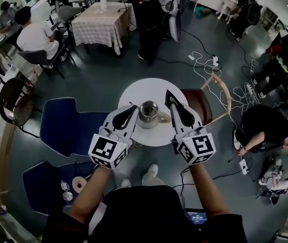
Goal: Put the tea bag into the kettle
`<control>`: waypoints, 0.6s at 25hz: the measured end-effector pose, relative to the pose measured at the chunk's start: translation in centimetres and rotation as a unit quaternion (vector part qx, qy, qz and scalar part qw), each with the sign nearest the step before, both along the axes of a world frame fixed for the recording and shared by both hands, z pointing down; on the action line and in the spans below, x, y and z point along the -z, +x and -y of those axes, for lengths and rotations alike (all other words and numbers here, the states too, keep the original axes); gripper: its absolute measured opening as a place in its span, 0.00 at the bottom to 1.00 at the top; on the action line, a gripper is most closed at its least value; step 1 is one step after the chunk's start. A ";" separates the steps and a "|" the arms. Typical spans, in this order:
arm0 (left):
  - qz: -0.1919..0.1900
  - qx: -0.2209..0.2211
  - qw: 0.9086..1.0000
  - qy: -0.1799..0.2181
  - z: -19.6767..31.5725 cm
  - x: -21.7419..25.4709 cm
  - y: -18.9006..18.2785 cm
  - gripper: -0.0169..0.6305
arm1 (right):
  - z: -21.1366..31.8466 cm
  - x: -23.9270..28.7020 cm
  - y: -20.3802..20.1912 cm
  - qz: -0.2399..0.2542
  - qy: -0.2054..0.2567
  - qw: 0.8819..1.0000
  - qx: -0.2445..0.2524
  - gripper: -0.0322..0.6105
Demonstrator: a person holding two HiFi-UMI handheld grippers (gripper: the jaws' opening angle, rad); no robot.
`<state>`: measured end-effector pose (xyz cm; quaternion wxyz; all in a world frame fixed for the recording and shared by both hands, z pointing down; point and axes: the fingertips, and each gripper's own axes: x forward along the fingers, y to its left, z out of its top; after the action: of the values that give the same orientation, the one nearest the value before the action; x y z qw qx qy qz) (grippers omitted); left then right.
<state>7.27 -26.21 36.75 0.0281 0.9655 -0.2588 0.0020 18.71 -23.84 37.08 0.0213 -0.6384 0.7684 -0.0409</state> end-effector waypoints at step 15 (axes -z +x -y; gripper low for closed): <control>0.010 0.076 0.997 -0.001 2.3 -0.6 4.1 0.05 | 4.3 -4.7 3.7 -0.031 -0.063 0.993 0.094 0.08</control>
<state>11.41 -28.56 37.31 0.0260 0.9431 -0.3312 0.0101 22.39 -28.18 41.81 -0.0465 -0.5643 0.8212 -0.0712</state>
